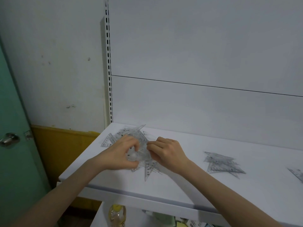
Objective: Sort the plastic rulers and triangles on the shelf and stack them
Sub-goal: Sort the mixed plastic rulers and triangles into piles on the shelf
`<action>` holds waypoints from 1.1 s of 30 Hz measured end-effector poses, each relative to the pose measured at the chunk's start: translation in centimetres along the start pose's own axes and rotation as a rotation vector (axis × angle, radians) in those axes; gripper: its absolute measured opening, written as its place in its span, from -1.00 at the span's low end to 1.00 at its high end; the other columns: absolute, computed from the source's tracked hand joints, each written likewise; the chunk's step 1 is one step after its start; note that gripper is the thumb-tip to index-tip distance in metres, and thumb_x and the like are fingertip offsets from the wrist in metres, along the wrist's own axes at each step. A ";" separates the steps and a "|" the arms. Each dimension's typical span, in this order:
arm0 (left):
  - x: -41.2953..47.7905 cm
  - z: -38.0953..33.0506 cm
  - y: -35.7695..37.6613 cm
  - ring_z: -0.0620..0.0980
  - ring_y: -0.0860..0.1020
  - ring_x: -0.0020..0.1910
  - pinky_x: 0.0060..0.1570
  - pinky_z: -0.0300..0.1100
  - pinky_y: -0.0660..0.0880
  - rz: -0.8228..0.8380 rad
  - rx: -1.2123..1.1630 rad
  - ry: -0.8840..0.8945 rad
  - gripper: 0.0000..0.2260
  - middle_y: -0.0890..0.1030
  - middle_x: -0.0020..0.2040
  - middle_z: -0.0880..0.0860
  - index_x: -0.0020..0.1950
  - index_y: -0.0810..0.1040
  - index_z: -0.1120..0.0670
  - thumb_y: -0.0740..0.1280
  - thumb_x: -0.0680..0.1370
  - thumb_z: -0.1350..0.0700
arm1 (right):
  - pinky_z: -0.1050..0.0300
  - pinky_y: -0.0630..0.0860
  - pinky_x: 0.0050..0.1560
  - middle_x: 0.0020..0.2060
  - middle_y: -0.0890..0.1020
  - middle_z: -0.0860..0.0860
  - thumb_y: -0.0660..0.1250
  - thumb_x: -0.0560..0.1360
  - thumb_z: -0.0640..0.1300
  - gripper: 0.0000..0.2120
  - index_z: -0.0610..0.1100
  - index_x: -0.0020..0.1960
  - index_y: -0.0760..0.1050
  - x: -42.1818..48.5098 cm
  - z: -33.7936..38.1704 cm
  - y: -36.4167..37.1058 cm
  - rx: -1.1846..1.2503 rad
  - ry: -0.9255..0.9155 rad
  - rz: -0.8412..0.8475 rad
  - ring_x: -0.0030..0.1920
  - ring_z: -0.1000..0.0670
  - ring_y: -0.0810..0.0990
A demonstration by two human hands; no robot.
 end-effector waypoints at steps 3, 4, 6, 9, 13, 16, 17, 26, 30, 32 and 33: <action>0.2 0.2 0.0 -0.21 0.34 -0.05 -0.13 -0.40 0.35 -0.003 -0.021 0.021 -0.75 0.38 -0.07 -0.19 -0.13 0.40 -0.05 0.45 0.36 0.05 | 0.21 0.41 -0.52 -0.20 0.66 0.10 0.19 0.41 -0.19 -0.80 -0.09 -0.05 0.56 -0.3 -0.8 0.0 0.128 0.163 0.075 -0.38 0.02 0.55; 0.3 0.2 0.0 -0.20 0.34 -0.04 -0.12 -0.40 0.34 -0.015 -0.027 0.033 -0.76 0.37 -0.08 -0.20 -0.13 0.40 -0.05 0.45 0.36 0.05 | 0.20 0.45 -0.46 -0.19 0.66 0.09 0.18 0.40 -0.18 -0.75 -0.09 0.00 0.56 -0.4 -1.2 0.0 0.200 0.257 0.090 -0.39 0.06 0.52; 0.5 0.1 0.0 -0.19 0.34 -0.02 -0.10 -0.38 0.33 -0.042 -0.037 0.050 -0.77 0.36 -0.07 -0.20 -0.13 0.40 -0.06 0.42 0.36 -0.02 | 0.11 0.53 -0.28 -0.11 0.64 0.07 0.21 0.43 -0.16 -0.75 -0.11 0.08 0.52 -0.9 -2.1 0.2 0.348 0.489 0.128 -0.33 0.12 0.51; 0.8 0.1 0.2 -0.12 0.37 0.02 -0.03 -0.34 0.35 -0.071 -0.052 0.081 -0.74 0.39 -0.04 -0.15 -0.12 0.45 -0.05 0.32 0.39 -0.21 | 0.09 0.59 -0.20 0.05 0.55 0.03 0.33 0.50 -0.16 -0.77 -0.14 0.14 0.44 -1.5 -2.6 0.8 0.597 0.760 0.175 -0.15 0.09 0.60; 1.0 -0.2 0.5 -0.12 0.42 -0.02 -0.01 -0.33 0.35 -0.115 -0.064 0.123 -0.43 0.44 -0.05 -0.10 -0.06 0.52 0.09 -0.02 0.52 -0.36 | 0.33 0.53 -0.27 0.08 0.57 -0.06 0.40 0.44 -0.28 -0.60 -0.11 0.23 0.41 -2.0 -3.3 0.8 0.809 0.935 0.144 -0.36 0.10 0.61; 1.1 -0.2 0.5 -0.17 0.44 0.02 0.05 -0.35 0.36 -0.112 -0.078 0.116 -0.38 0.50 -0.01 -0.10 0.03 0.54 0.08 -0.07 0.53 -0.36 | 0.30 0.56 -0.20 0.11 0.57 -0.06 0.42 0.43 -0.30 -0.50 -0.06 0.30 0.36 -2.6 -3.8 0.4 0.837 1.001 0.132 -0.40 0.07 0.61; 1.1 -0.4 0.4 -0.20 0.44 0.06 0.09 -0.36 0.36 -0.114 -0.083 0.115 -0.36 0.53 0.04 -0.08 0.07 0.56 0.09 -0.07 0.53 -0.37 | 0.29 0.57 -0.18 0.12 0.56 -0.06 0.42 0.43 -0.30 -0.48 -0.05 0.32 0.34 -2.8 -3.9 0.2 0.836 1.008 0.129 -0.40 0.06 0.61; 2.3 -1.0 0.0 -0.05 0.59 -0.24 -0.16 -0.08 0.56 -0.182 -0.160 -0.059 -0.83 0.57 -0.07 0.04 0.08 0.43 0.06 0.08 0.64 0.05 | 0.31 0.54 -0.26 0.16 0.56 -0.02 0.40 0.47 -0.28 -0.44 -0.05 0.40 0.31 -5.1 -4.8 -2.7 0.793 1.133 0.173 -0.42 0.09 0.58; 2.3 -1.0 0.0 -0.04 0.54 -0.28 -0.26 -0.14 0.44 -0.179 -0.214 -0.099 -0.88 0.56 -0.24 -0.01 -0.01 0.44 0.00 0.12 0.64 0.09 | 0.27 0.46 -0.35 -0.15 0.70 -0.08 0.35 0.47 -0.37 -0.81 -0.19 0.03 0.62 -6.9 -5.7 -4.6 0.861 1.173 0.152 -0.28 0.04 0.57; 2.6 -1.3 0.2 0.03 0.53 -0.25 -0.20 -0.07 0.42 -0.128 -0.239 -0.106 -0.86 0.55 -0.29 0.02 -0.07 0.42 -0.03 0.11 0.64 0.06 | 0.24 0.46 -0.34 -0.22 0.70 -0.05 0.34 0.47 -0.37 -0.83 -0.15 -0.07 0.63 -8.0 -6.2 -5.9 0.872 1.202 0.150 -0.25 0.06 0.57; 2.9 -1.6 0.6 0.02 0.50 -0.28 -0.21 -0.08 0.40 -0.082 -0.247 -0.106 -0.85 0.55 -0.29 0.04 -0.09 0.41 -0.03 0.10 0.64 0.05 | 0.22 0.46 -0.32 -0.24 0.69 -0.05 0.33 0.47 -0.37 -0.82 -0.13 -0.10 0.62 -8.6 -6.4 -6.5 0.868 1.221 0.152 -0.24 0.06 0.56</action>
Point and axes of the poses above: each hand's wrist, its own x-axis towards the middle knuckle, its own y-axis out of the palm, z = x × y, the point moved 6 cm from there along x, towards the middle knuckle
